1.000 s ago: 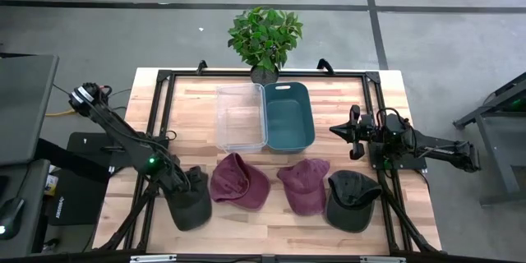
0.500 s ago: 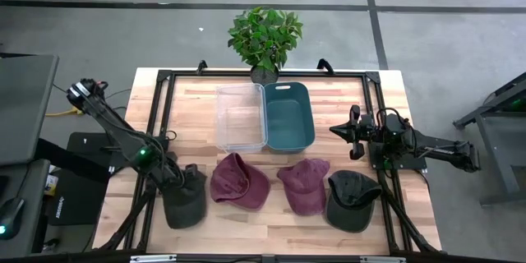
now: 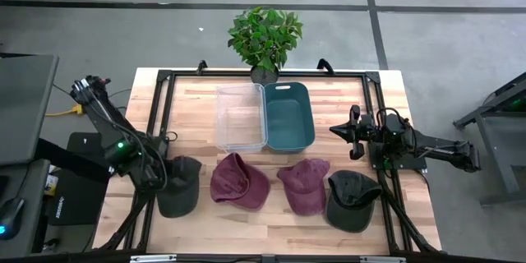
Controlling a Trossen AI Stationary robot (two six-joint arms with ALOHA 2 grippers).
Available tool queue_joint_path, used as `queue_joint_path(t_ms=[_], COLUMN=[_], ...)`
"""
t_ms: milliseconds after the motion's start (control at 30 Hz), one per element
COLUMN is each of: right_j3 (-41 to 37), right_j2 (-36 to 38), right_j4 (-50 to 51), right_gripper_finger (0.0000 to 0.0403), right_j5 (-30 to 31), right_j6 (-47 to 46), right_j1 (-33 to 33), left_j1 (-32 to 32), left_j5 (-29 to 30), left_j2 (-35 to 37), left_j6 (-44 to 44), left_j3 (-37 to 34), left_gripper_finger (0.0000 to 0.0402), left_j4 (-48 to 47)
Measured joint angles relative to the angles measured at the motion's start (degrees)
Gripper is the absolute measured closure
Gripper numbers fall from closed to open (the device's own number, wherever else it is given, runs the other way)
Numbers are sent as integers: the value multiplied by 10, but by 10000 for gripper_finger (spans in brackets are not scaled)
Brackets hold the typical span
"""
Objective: Pick & Place hat
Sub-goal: Put the left black cap into the transparent bin
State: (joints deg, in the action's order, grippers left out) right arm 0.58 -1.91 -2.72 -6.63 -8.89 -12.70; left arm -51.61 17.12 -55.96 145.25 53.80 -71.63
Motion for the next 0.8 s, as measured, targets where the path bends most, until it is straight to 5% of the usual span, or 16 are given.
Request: queue_joint_path(t_ms=[800], right_j3=[0], right_j2=[0], right_j4=[0], right_gripper_finger=[402], right_j5=[0], right_j6=[0], right_j1=[0], left_j1=[-5], left_j5=[213], left_j2=[0], left_j6=[-177], left_j3=[159], left_gripper_finger=[401], left_j4=[-96])
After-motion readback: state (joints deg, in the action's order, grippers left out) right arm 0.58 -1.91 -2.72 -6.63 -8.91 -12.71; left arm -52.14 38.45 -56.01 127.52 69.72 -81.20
